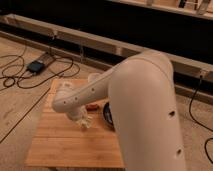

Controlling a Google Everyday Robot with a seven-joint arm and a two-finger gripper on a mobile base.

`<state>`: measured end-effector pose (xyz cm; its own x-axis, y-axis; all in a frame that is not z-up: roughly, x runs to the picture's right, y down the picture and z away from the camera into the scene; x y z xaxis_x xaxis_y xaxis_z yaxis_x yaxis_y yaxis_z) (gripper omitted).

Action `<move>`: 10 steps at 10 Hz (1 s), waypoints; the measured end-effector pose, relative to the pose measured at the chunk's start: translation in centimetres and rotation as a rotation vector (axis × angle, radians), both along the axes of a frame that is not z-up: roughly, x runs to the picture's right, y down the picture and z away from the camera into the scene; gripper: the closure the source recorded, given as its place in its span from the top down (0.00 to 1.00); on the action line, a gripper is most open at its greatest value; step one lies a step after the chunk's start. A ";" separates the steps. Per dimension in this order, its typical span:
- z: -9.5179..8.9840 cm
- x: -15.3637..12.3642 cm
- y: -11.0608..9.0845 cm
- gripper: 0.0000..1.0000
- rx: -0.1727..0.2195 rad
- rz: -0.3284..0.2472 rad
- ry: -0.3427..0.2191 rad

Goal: Place the white sponge in the ceramic bowl

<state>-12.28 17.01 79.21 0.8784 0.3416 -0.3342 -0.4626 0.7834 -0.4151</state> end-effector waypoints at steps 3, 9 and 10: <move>-0.8 3.2 -1.9 0.00 0.035 0.029 0.046; -2.2 9.8 -4.1 0.00 0.084 0.095 0.157; -2.3 10.9 -4.3 0.00 0.090 0.108 0.177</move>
